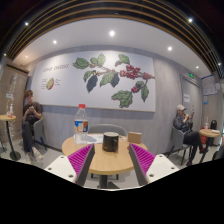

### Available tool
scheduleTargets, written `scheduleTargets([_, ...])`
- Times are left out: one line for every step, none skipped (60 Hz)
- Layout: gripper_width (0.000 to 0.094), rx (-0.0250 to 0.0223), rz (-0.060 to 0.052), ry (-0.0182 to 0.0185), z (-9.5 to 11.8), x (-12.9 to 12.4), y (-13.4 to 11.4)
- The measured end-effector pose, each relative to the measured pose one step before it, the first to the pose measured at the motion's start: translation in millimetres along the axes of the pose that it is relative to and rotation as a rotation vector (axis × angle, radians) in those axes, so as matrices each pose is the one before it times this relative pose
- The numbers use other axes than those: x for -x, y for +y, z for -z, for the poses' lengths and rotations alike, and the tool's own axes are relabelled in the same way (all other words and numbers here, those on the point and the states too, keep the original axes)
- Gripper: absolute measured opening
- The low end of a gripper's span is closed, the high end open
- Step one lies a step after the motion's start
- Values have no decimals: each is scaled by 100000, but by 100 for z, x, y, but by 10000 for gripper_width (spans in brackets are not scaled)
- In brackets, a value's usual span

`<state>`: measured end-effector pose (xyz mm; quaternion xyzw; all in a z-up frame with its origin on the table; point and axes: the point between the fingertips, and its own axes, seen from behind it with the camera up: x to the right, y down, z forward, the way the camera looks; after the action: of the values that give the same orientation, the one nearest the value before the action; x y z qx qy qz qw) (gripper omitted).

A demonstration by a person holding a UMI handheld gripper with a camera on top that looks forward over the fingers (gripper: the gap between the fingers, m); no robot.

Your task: Pour water

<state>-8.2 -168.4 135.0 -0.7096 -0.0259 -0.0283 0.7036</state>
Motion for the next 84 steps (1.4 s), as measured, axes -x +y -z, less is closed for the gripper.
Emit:
scheduleTargets([733, 74, 132, 206, -15, -67, 39])
scheduleTargets([732, 125, 182, 214, -17, -60, 57])
scheduleTargets([732, 85, 100, 295, -10, -71, 10])
scheduleTargets([731, 16, 68, 332, -20, -92, 14])
scheduleTargets([731, -3, -8, 330, -53, -65, 6])
scheduleTargets([733, -12, 13, 335, -48, -81, 13])
scheduleTargets([733, -85, -55, 217, -87, -37, -16])
scheduleTargets([733, -148, -118, 109, -68, 1, -11])
scheduleTargets([733, -99, -171, 90, -83, -6, 0])
scheduleTargets([734, 121, -37, -255, 618, -355, -50])
scheduleTargets([733, -52, -199, -67, -120, 81, 45])
scheduleTargets([732, -68, -133, -175, -51, 41, 0])
scheduleTargets([734, -126, -123, -255, -53, 75, -17])
scheduleTargets([733, -118, -157, -307, 37, 121, -68])
scheduleTargets([732, -79, -150, -381, 12, 119, -41])
scheduleTargets([733, -289, -273, -20, -1118, 905, 114])
scheduleTargets([733, 329, 167, -919, 936, -492, -232])
scheduleTargets([732, 6, 40, -714, -90, 114, 57])
scheduleTargets([731, 117, -3, -742, -105, 238, 2])
scheduleTargets([730, 177, 18, -757, -127, 241, 35])
scheduleTargets([730, 131, 66, -803, -184, 264, 61])
scheduleTargets([729, -227, 12, -458, -1061, 791, 348])
scheduleTargets([730, 339, 310, -816, 330, 321, -219])
scheduleTargets([730, 306, 370, -797, -503, 523, -257])
scheduleTargets([730, 98, 319, -845, -236, 325, 2])
scheduleTargets([731, -109, 243, -852, -83, 202, 245])
scheduleTargets([730, 175, 238, -828, -604, 596, -289])
scheduleTargets([731, -29, 194, -865, -445, 460, -52])
scheduleTargets([732, -238, 113, -879, -260, 309, 186])
scheduleTargets([731, 45, 75, -851, -758, 618, -409])
scheduleTargets([732, -19, -1, -862, -578, 502, -87])
scheduleTargets([734, -90, -32, -850, -402, 333, 209])
scheduleTargets([733, 123, -31, -790, -674, 488, -34])
scheduleTargets([733, 300, -115, -895, -99, 173, -24])
scheduleTargets([733, 123, -218, -232, -1687, 1736, -329])
scheduleTargets([732, 105, -138, -734, -754, 485, -65])
scheduleTargets([732, 9, -93, -719, -806, 464, -10])
scheduleTargets([732, -2, -54, -648, -755, 450, -45])
scheduleTargets([733, -82, -28, -661, -754, 433, -60])
scheduleTargets([733, -100, 57, -672, -721, 407, -32])
scheduleTargets([732, -115, 62, -777, -143, 293, 59])
scheduleTargets([732, -398, 43, -138, -924, 609, -92])
scheduleTargets([731, -146, 76, -197, -668, 237, -53])
scheduleTargets([733, 191, -84, 159, -648, 177, 24])
scheduleTargets([734, 389, -231, 528, -621, 86, 47])
scheduleTargets([737, 292, -269, 629, -632, 42, 26])
scheduleTargets([738, 173, -218, 556, -646, 45, -14])
scheduleTargets([738, -117, -61, 358, -504, 23, -110])
scheduleTargets([738, -447, 70, 549, -744, 62, -73])
scheduleTargets([740, -387, 146, 755, -582, -65, -113])
scheduleTargets([743, -74, 117, 972, -611, -117, -59])
scheduleTargets([748, 295, 52, 1036, -606, -109, 24])
scheduleTargets([755, 560, 60, 850, -572, -20, 86])
scheduleTargets([758, 595, 106, 782, -609, -37, 57])
scheduleTargets([759, 548, 137, 882, -640, -58, 59])
scheduleTargets([755, 446, 33, 986, -562, -84, 10])
scheduleTargets([754, 259, -145, 916, -567, -73, -27])
scheduleTargets([754, 185, -349, 649, -436, -104, -94])
scheduleTargets([755, 202, -492, 390, -120, 30, 80])
scheduleTargets([752, 138, -523, 513, -454, 51, 24])
scheduleTargets([746, 176, -452, 192, -280, 58, 8])
scheduleTargets([726, 116, -346, -34, -288, 116, 34])
scheduleTargets([670, 56, -137, -2, -246, 96, 51])
scheduleTargets([549, -26, -5, -94, -202, 102, 41])
scheduleTargets([507, -349, -521, -138, -27, -52, 40])
scheduleTargets([493, -1582, -1016, 301, -125, 272, -222])
scheduleTargets([460, -591, -29, -569, 42, -272, 330])
scheduleTargets([441, -611, 202, -440, 64, 126, -45])
scheduleTargets([415, -786, 393, -23, 5, 23, -59])
scheduleTargets([396, -40, 246, 27, 10, 10, 78])
scheduleTargets([379, -423, -251, 79, 3, -31, -25])
scheduleTargets([358, -73, -214, -76, 0, 35, 69])
scheduleTargets([345, -78, -288, -71, 9, -34, 30])
scheduleTargets([338, 33, -304, 114, -134, -76, -248])
scheduleTargets([325, -100, -247, 223, -17, -177, 67])
scheduleTargets([322, -83, -502, 111, -23, -115, 64])
scheduleTargets([320, -14, -1035, 237, -30, -133, 30])
scheduleTargets([318, 369, -1807, 455, 98, -124, -305])
scheduleTargets([316, -22, -1556, 276, -46, -200, -11])
scheduleTargets([316, -8, -1218, 28, -56, -100, -21])
scheduleTargets([314, 111, -1712, -159, -135, -168, 68])
scheduleTargets([315, 102, -2228, -376, -99, -47, -7])
scheduleTargets([315, -38, -2880, -91, -554, 529, 80])
scheduleTargets([315, 446, -3878, -1767, 278, -642, 58])
